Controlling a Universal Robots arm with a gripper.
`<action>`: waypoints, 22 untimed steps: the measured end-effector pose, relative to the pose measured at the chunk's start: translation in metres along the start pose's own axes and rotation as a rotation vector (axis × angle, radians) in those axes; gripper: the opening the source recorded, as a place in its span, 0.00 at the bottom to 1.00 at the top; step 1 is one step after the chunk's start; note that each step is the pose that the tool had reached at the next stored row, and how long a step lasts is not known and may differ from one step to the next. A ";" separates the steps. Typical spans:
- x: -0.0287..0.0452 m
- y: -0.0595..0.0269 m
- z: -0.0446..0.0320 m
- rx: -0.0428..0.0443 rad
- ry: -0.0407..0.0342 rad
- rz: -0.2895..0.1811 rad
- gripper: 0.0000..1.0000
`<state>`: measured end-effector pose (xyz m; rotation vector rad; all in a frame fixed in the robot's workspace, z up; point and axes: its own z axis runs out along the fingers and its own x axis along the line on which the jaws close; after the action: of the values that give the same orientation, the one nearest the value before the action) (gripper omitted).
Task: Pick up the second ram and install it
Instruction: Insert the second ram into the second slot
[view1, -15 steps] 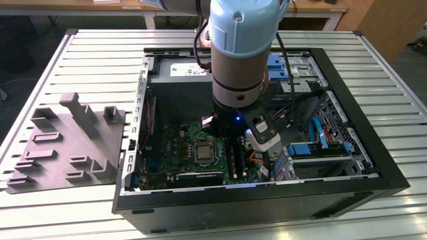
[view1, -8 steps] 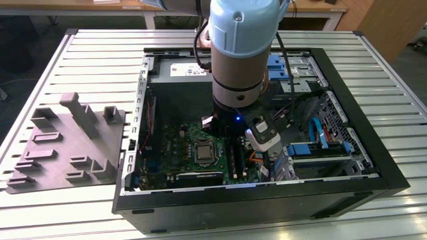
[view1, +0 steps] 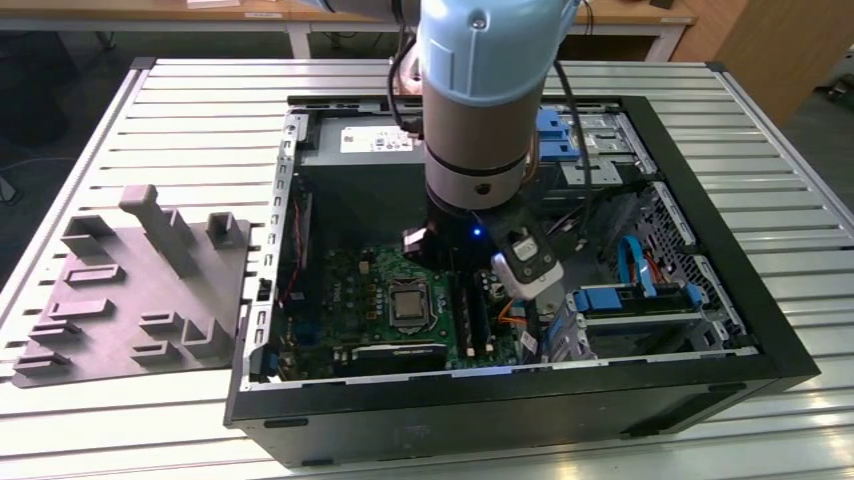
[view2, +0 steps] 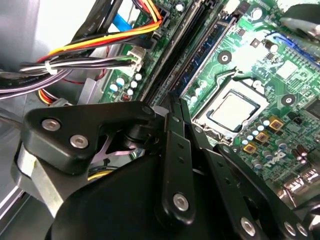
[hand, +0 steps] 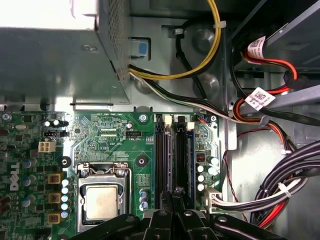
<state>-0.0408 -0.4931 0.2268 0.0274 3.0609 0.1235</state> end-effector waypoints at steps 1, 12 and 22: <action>-0.0001 0.0001 -0.0010 0.0011 0.0001 0.000 0.11; -0.0003 0.0004 -0.0035 0.0173 -0.0002 -0.001 0.11; -0.0005 0.0012 -0.0066 0.0173 -0.0003 -0.001 0.11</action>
<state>-0.0408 -0.4924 0.2335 0.0264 3.0617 0.0970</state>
